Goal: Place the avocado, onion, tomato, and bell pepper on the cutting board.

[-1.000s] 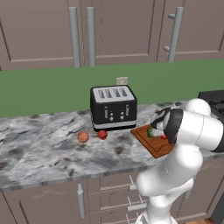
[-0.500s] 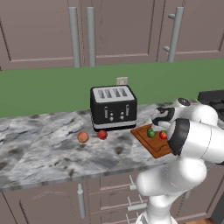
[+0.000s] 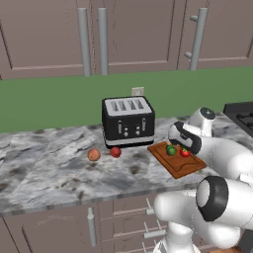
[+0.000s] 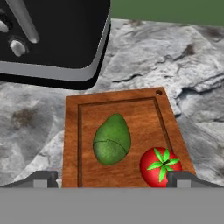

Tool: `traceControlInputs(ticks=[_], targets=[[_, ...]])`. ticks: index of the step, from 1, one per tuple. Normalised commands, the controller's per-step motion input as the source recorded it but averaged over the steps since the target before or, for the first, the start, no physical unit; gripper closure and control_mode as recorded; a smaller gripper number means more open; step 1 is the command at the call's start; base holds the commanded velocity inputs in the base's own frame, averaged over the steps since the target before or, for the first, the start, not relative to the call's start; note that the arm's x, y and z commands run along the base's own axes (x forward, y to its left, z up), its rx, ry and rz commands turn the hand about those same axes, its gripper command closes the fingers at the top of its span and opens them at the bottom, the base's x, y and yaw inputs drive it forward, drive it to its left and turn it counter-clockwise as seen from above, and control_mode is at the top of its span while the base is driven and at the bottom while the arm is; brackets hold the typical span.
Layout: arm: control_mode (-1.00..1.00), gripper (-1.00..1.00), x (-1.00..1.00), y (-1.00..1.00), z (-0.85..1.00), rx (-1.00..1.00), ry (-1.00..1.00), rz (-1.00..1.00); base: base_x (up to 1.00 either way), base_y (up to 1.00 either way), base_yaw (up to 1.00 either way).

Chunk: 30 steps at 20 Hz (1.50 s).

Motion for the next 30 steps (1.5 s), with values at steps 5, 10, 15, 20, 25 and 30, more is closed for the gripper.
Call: traceControlInputs(ticks=[5,10,15,20,25,30], targets=[[-1.00,-1.00,-0.35,0.66,0.12,-0.09,-0.10,0.04,0.00,0.00,0.00],[-1.00,-1.00,-0.60,0.46,0.33,0.00,-0.12,0.03,0.00,0.00,0.00],[-1.00,-1.00,-0.43,0.59,0.27,0.00,-0.01,0.00,0.00,0.00,0.00],[-1.00,-1.00,-0.44,0.51,0.06,0.00,-0.01,0.02,0.00,0.00,0.00],[-1.00,-1.00,-0.27,0.61,0.01,0.00,-0.08,0.00,0.00,0.00,0.00],[-1.00,-1.00,0.16,0.61,0.03,0.00,-0.02,0.00,0.00,0.00,0.00]])
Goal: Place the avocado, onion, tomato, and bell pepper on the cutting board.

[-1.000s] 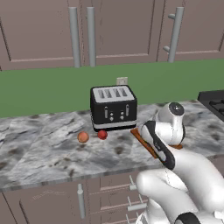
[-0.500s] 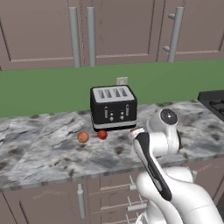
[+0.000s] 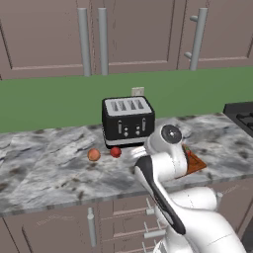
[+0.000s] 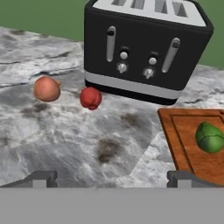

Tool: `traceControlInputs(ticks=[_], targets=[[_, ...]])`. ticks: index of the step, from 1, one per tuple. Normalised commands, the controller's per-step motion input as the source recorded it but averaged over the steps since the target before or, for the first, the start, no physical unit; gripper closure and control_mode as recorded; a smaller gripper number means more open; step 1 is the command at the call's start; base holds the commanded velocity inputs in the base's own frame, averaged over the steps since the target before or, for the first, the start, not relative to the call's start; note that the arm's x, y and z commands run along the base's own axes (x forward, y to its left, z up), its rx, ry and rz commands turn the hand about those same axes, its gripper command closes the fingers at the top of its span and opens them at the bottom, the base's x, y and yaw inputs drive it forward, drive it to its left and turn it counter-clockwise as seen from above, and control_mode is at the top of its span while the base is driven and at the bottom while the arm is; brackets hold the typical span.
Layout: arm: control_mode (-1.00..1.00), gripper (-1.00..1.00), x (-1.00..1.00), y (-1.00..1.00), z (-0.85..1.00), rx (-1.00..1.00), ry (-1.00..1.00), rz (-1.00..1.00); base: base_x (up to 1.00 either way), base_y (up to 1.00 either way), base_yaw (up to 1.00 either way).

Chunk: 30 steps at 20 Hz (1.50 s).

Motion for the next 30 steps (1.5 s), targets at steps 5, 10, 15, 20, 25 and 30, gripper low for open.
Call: traceControlInputs(ticks=[5,10,15,20,25,30], targets=[[-1.00,-1.00,0.20,0.32,0.00,0.00,0.00,0.00,0.00,0.00,0.00],[-1.00,-1.00,0.33,0.00,0.04,0.01,0.01,0.00,0.00,0.00,0.00],[-1.00,-1.00,0.47,0.01,0.07,0.06,0.06,0.00,0.00,0.00,0.00],[-1.00,-1.00,0.22,0.25,0.10,0.02,0.04,0.00,0.00,0.00,0.00],[-1.00,-1.00,0.17,0.25,0.02,0.00,0.06,0.00,0.00,0.00,0.00],[-1.00,-1.00,0.33,0.12,-0.10,0.01,0.14,0.00,0.00,0.00,0.00]])
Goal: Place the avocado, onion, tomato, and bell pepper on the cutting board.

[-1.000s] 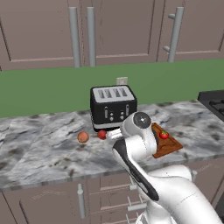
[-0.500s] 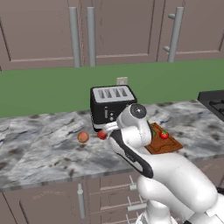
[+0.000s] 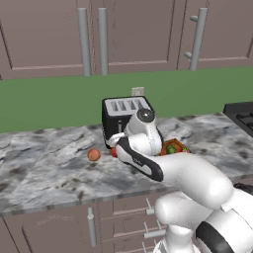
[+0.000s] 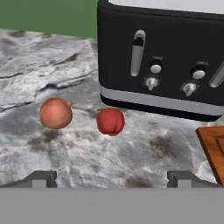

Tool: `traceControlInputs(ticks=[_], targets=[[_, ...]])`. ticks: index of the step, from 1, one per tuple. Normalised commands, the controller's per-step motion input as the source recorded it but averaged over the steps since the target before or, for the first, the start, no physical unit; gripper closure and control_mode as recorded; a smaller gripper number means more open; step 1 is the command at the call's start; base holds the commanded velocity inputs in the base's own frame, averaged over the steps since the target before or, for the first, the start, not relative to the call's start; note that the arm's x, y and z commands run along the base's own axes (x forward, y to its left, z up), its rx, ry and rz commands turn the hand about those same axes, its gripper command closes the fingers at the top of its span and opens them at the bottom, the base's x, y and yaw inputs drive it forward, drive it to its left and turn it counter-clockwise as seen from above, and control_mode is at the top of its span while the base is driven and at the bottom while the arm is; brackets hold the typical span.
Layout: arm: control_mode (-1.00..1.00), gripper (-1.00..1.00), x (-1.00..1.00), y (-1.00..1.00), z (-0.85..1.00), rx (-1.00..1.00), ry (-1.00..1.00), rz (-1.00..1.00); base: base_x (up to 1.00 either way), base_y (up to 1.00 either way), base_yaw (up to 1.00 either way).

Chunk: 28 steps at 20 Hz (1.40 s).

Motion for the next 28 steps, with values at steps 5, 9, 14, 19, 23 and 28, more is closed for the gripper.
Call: traceControlInputs(ticks=[5,9,14,19,23,28], targets=[[-1.00,-1.00,0.27,0.13,-0.10,0.00,0.06,0.00,0.00,0.00,0.00],[-1.00,-1.00,0.20,0.06,-0.23,0.00,0.02,0.00,0.00,0.00,0.00],[-1.00,-1.00,0.15,0.00,-0.30,0.00,0.03,0.00,0.00,0.00,0.00],[-1.00,-1.00,0.13,0.01,-0.30,0.00,0.05,0.00,0.00,0.00,0.00],[-1.00,-1.00,0.16,0.05,-0.25,0.00,0.05,0.00,0.00,0.00,0.00],[-1.00,-1.00,0.15,0.08,-0.22,0.00,0.04,0.00,0.00,0.00,0.00]])
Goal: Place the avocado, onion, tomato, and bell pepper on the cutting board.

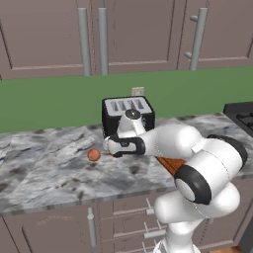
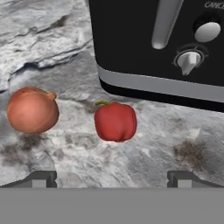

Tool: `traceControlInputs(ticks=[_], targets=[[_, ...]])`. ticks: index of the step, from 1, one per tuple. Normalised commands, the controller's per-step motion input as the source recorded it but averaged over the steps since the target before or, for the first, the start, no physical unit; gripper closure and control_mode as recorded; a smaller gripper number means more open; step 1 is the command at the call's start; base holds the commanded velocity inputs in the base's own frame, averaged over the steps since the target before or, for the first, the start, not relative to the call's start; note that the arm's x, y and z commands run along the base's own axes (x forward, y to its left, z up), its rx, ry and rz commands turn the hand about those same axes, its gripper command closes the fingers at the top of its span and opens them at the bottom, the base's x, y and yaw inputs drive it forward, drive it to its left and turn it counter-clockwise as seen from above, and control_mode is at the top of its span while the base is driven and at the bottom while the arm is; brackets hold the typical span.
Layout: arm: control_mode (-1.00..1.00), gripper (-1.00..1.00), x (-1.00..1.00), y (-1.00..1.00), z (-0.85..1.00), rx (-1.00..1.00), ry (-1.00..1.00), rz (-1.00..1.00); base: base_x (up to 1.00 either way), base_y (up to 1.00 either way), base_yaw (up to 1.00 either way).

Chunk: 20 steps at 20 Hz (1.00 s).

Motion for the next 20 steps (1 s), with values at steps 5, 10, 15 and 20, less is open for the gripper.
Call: traceControlInputs(ticks=[5,10,15,20], targets=[[-1.00,-1.00,0.19,0.09,-0.18,0.00,0.04,0.00,0.00,0.00,0.00],[-1.00,-1.00,0.24,0.07,-0.14,0.00,0.04,0.00,0.00,0.00,0.00],[-1.00,-1.00,0.22,0.03,-0.19,0.00,0.05,0.00,0.00,0.00,0.00],[-1.00,-1.00,0.21,0.00,-0.22,0.00,0.05,0.00,0.00,0.00,0.00]])
